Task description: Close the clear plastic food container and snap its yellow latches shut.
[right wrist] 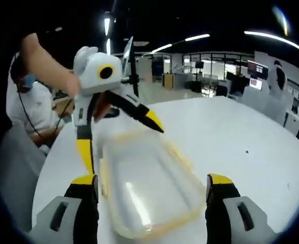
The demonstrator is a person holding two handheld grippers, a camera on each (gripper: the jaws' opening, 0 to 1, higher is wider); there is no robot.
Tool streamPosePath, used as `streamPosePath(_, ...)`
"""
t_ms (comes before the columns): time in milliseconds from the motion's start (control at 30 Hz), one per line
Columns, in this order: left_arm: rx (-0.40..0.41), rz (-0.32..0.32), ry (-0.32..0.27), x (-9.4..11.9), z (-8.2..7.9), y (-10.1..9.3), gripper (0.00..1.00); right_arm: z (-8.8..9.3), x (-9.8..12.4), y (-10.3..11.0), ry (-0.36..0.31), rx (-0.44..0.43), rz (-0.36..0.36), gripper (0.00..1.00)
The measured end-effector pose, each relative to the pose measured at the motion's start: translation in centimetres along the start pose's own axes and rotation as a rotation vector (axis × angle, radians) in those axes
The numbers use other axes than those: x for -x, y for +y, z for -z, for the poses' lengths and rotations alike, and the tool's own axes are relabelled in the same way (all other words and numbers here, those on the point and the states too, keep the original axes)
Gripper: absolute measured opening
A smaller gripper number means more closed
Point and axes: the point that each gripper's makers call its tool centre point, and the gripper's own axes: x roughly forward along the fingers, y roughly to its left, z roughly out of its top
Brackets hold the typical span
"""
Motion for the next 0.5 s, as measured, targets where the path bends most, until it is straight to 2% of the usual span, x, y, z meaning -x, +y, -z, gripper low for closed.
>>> streamPosePath(33, 0.001, -0.012, -0.029, 0.0, -0.4, 0.0, 0.88, -0.1, 0.0, -0.1, -0.011, -0.004, 0.010, 0.88)
streamPosePath(67, -0.023, -0.044, -0.025, 0.1, -0.3, 0.3, 0.88, -0.5, 0.1, -0.4, -0.039, -0.018, 0.039, 0.88)
streamPosePath(133, -0.027, -0.065, -0.052, 0.2, -0.4, 0.1, 0.88, -0.9, 0.3, -0.6, -0.079, -0.047, 0.064, 0.89)
streamPosePath(200, -0.022, -0.086, -0.072, 0.3, -0.4, 0.1, 0.89, -0.9, 0.4, -0.5, -0.092, -0.050, 0.069, 0.88)
streamPosePath(267, -0.015, -0.094, -0.077, 0.2, -0.2, 0.0, 0.89, -1.0, 0.5, -0.5, -0.107, -0.058, 0.080, 0.87)
streamPosePath(333, -0.009, -0.095, -0.042, 0.0, 0.8, -0.1, 0.89, -0.7, 0.5, -0.5, -0.119, -0.088, 0.091, 0.86)
streamPosePath(367, -0.033, -0.108, -0.057, 0.1, 0.5, 0.1, 0.90, -0.5, 0.4, -0.6, -0.124, -0.102, 0.096, 0.86)
streamPosePath(500, 0.028, -0.124, -0.081, 0.4, 0.1, 0.2, 0.88, -0.7, 0.4, -1.1, -0.151, -0.113, 0.125, 0.86)
